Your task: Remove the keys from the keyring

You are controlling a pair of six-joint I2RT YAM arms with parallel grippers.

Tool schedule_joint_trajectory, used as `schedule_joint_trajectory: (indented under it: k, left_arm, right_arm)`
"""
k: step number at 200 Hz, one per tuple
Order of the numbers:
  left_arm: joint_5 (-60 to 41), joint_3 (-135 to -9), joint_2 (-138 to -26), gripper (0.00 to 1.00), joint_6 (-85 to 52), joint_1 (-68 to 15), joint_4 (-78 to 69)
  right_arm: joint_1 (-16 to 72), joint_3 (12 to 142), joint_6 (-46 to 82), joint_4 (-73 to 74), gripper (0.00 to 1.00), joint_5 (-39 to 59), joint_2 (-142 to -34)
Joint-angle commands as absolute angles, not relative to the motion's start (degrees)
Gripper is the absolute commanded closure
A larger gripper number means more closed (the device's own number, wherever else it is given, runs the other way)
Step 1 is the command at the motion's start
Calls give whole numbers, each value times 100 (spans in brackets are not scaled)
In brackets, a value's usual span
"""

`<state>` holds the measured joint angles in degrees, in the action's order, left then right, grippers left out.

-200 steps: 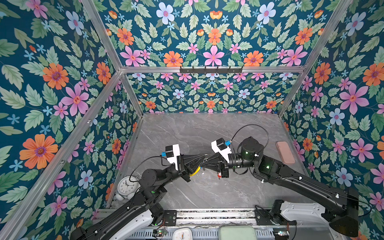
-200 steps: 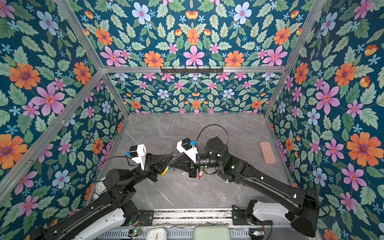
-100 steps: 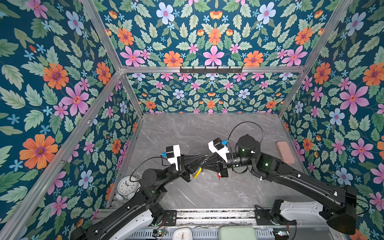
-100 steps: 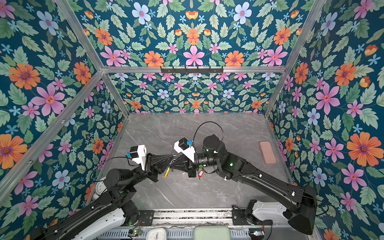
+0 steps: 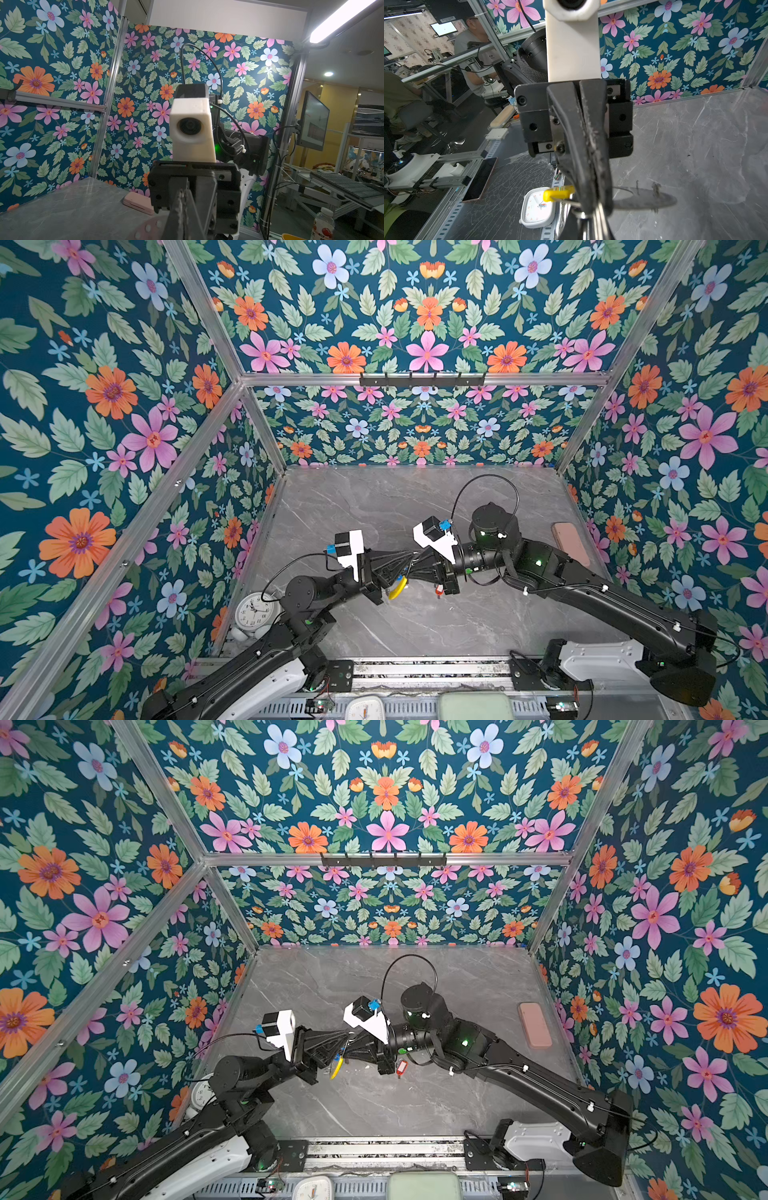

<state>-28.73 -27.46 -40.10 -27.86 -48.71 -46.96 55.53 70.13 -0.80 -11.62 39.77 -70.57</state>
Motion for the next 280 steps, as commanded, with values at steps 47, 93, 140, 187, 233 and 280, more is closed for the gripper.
schedule_joint_trajectory:
  k: [47,93,140,187,233,280]
  left_arm:
    - [-2653,-2568,-4103,100,-2751,-4869,-4779]
    - [-2612,-2480,-4066,100,-2777,-4869,-4911]
    - [-2555,-2470,-3839,100,-2681,-4869,-4674]
    - [-2603,-2603,-3732,100,-2717,-4869,-4401]
    - [-2645,-2681,-3621,100,-2698,-4869,-4219]
    - [-2666,-2722,-3610,100,-2751,-4869,-4233]
  right_arm:
    - [5634,6822,96,-183,100,4333,-7167]
    - [5634,6840,18,-262,100,4453,-7188]
    - [5633,6706,69,-430,100,4236,-7054]
    - [5629,6582,-27,-804,100,3695,-6708]
    - [5633,6298,70,-713,91,3493,-6439]
    - [5629,6176,128,-711,76,3305,-6325]
